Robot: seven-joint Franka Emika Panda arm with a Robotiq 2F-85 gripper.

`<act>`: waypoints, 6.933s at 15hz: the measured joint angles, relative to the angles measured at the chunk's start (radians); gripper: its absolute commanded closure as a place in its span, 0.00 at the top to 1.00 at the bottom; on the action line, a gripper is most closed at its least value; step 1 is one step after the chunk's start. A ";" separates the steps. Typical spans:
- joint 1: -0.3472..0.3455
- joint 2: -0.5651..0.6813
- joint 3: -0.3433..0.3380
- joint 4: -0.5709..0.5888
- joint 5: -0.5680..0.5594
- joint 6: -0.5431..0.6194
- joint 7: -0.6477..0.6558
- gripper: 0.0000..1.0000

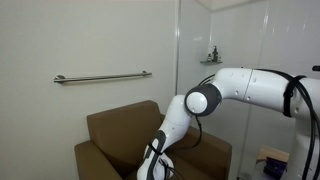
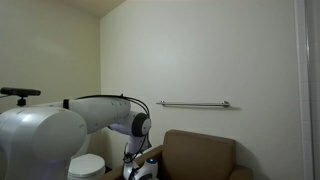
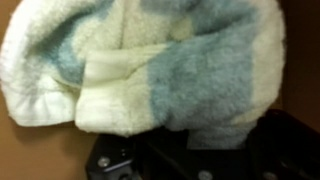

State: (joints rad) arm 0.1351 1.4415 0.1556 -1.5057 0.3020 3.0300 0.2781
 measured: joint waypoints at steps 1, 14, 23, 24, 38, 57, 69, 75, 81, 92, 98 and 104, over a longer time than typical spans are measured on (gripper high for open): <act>0.009 -0.008 0.000 -0.020 0.010 0.019 0.017 0.06; 0.030 -0.022 -0.012 -0.045 0.013 0.056 0.026 0.06; 0.015 -0.035 -0.015 -0.112 0.087 0.131 0.103 0.06; 0.010 -0.037 -0.009 -0.130 0.099 0.160 0.105 0.06; -0.017 0.010 -0.026 -0.086 0.173 0.427 0.107 0.06; 0.110 0.048 -0.296 0.165 0.252 0.034 0.124 0.06; 0.128 0.015 -0.262 0.041 0.142 -0.004 0.171 0.06; 0.249 -0.028 -0.312 -0.103 0.178 0.072 0.365 0.06; 0.310 -0.069 -0.231 -0.331 0.303 0.385 0.449 0.06; 0.264 -0.164 -0.296 -0.369 0.393 0.439 0.501 0.06; 0.580 -0.246 -0.551 -0.352 0.506 0.429 0.539 0.06; 0.599 -0.241 -0.576 -0.352 0.523 0.428 0.539 0.06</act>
State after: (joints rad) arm 0.7337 1.2009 -0.4202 -1.8576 0.8254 3.4580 0.8174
